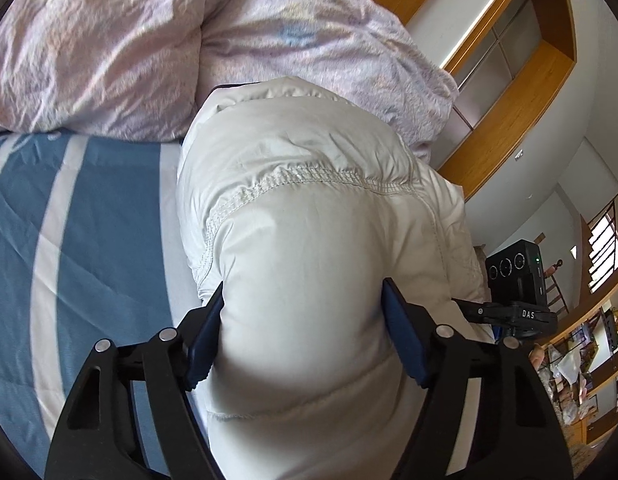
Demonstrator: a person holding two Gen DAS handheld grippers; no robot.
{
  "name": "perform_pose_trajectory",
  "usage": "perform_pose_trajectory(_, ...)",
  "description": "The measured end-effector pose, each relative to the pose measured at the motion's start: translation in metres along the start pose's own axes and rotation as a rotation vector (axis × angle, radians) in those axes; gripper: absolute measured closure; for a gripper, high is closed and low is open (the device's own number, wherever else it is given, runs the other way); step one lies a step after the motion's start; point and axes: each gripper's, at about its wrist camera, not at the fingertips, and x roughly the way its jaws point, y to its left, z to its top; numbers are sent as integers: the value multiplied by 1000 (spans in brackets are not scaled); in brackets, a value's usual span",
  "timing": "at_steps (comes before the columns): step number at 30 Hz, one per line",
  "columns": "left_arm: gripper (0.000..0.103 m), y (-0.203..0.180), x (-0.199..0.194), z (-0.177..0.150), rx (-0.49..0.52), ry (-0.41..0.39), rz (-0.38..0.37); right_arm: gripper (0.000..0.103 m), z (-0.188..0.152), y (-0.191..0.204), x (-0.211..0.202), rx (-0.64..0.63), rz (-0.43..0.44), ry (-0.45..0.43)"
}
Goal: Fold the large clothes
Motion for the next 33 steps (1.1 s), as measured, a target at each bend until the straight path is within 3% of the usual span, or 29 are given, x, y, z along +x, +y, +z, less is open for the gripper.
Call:
perform_pose_trajectory(7, 30, 19, -27, 11, -26, -78, 33, 47, 19, 15, 24, -52, 26, 19)
perform_pose_trajectory(19, 30, 78, -71, 16, -111, -182, 132, 47, 55, 55, 111, -140, 36, 128)
perform_pose_trajectory(29, 30, 115, -84, 12, -175, -230, 180, 47, 67, 75, 139, -210, -15, 171)
perform_pose_trajectory(33, 30, 127, -76, 10, -171, -226, 224, 45, 68, 74, 159, -220, -75, 161)
